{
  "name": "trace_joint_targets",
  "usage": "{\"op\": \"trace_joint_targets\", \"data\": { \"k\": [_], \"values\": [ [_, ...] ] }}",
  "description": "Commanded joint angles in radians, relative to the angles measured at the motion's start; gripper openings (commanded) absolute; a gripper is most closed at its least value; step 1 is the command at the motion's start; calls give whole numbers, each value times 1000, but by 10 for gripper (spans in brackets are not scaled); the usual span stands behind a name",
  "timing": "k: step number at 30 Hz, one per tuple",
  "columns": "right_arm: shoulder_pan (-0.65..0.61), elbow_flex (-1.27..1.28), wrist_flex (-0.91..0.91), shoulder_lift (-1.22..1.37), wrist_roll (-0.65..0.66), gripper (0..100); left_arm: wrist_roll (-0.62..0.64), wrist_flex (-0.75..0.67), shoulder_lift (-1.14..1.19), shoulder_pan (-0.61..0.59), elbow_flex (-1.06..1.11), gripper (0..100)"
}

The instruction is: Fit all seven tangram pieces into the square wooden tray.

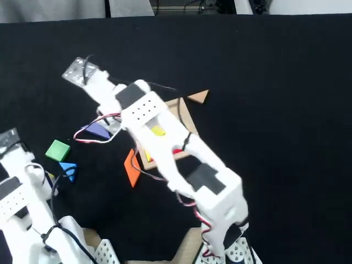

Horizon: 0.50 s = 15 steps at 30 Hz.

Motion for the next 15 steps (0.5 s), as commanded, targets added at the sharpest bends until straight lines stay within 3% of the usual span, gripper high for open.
{"op": "trace_joint_targets", "data": {
  "k": [1,6,15],
  "values": [
    [-52,-160,14,74,5,309,17,-34,-35,-45,8,134],
    [-107,-381,66,274,6,359,21,-69,-71,-45,41,134],
    [-91,-854,222,647,12,362,21,-86,-86,-45,56,134]
  ]
}}
